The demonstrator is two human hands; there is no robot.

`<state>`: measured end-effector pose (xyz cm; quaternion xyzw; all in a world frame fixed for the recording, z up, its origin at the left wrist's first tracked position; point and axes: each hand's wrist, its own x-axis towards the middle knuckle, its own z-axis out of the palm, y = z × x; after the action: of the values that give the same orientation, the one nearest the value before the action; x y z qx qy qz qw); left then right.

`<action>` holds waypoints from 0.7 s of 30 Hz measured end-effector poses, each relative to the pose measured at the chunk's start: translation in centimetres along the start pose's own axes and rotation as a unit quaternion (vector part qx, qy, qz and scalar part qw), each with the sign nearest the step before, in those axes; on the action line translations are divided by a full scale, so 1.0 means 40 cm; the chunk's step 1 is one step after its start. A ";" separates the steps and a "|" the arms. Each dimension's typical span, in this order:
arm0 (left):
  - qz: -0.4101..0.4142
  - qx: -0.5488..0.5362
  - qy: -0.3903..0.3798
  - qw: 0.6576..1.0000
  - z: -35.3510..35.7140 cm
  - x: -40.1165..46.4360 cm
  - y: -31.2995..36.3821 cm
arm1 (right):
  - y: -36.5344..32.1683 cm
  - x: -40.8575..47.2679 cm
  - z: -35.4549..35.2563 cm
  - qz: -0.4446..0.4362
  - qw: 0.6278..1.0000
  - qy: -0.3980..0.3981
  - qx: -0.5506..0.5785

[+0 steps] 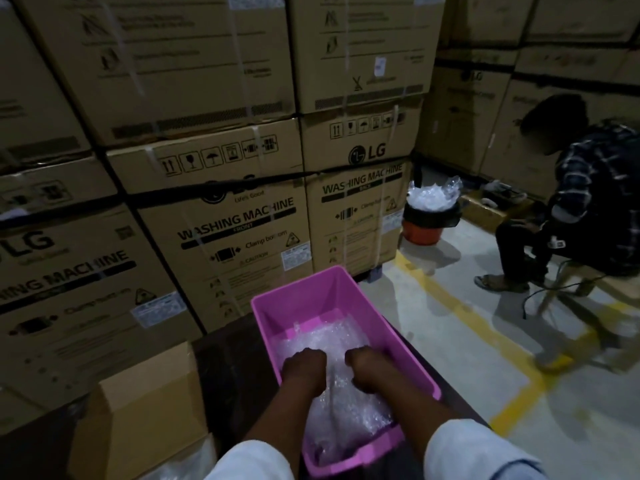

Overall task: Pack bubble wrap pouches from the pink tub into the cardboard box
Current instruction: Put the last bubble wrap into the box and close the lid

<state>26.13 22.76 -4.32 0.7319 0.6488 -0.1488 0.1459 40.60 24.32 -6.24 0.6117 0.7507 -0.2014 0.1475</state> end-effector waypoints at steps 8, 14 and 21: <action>-0.060 -0.181 0.024 0.981 0.002 0.042 -0.017 | -0.014 0.017 -0.008 -0.005 0.981 0.083 0.177; -0.069 -0.132 0.033 0.988 0.016 0.052 -0.018 | -0.028 0.019 0.013 0.009 0.982 0.084 0.169; -0.046 -0.118 0.096 0.987 -0.010 0.049 -0.016 | -0.032 0.030 0.003 -0.032 0.974 0.164 0.155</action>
<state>25.74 24.77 -4.78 0.6899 0.7056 -0.0070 0.1616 39.09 25.07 -6.73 0.6274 0.7435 -0.2168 -0.0811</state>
